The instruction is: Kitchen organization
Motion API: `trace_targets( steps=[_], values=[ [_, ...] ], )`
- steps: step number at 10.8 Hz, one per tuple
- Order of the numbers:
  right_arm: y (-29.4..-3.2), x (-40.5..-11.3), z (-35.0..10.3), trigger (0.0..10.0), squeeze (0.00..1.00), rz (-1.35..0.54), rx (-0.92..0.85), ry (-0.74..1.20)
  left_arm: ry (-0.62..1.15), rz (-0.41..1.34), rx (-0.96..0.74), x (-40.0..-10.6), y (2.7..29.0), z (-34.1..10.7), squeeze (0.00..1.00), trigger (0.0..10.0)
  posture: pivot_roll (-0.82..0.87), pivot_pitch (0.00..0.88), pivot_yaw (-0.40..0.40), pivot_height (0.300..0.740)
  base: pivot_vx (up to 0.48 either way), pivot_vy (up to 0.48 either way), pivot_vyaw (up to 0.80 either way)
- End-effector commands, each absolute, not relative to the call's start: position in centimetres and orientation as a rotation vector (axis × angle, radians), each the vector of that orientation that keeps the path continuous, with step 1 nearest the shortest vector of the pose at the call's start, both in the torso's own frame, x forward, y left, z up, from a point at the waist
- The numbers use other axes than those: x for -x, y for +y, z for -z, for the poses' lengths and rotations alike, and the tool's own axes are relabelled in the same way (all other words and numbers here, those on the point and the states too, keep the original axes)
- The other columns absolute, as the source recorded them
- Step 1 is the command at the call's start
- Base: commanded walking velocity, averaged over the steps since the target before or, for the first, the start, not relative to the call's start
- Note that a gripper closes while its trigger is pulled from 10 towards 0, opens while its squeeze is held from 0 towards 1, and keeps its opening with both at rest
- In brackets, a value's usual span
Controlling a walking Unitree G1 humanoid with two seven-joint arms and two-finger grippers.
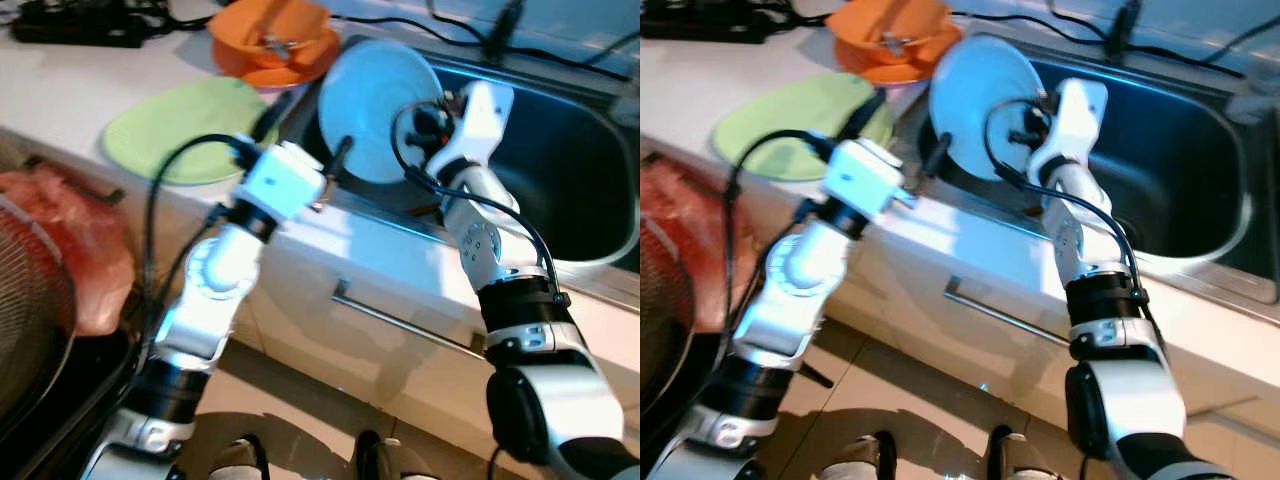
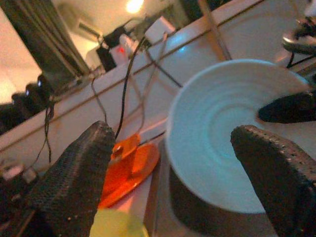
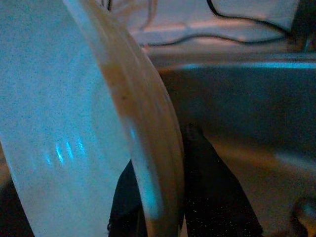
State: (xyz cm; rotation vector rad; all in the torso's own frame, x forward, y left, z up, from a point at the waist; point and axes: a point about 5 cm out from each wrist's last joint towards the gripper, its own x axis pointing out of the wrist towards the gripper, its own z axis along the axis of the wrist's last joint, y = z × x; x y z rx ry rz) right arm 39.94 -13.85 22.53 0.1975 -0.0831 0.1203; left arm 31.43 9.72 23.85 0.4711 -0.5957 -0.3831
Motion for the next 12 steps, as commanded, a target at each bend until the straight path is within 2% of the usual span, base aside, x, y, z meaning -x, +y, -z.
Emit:
trace_targets(
  steps=[1, 4, 7, 12],
  values=[
    [-14.7, -40.4, -24.4, 10.0, 0.00, -0.093, -0.190, -0.157, -0.564, 0.382, -0.454, -31.3, 10.3, -23.8, 1.00, 10.0, 0.04, 0.193, 0.009, 0.740, 0.000, 0.000, 0.00],
    [-16.1, -41.5, -23.9, 10.0, 0.00, -0.045, -0.088, -0.113, -0.439, 0.372, -0.400, -31.0, 11.8, -23.0, 1.00, 10.0, 0.08, 0.206, 0.012, 0.740, 0.000, 0.000, 0.00],
    [-16.9, -41.8, -23.0, 10.0, 0.00, -0.038, -0.051, -0.066, -0.383, 0.427, -0.296, -30.1, 10.9, -22.5, 1.00, 10.0, 0.09, 0.215, 0.021, 0.740, 0.000, 0.000, 0.00],
    [-18.6, -41.9, -21.6, 10.0, 0.00, 0.017, -0.160, 0.069, -0.335, 0.482, -0.262, -29.6, 10.0, -22.3, 1.00, 10.0, 0.09, 0.216, 0.030, 0.740, 0.000, 0.000, 0.00]
  ],
)
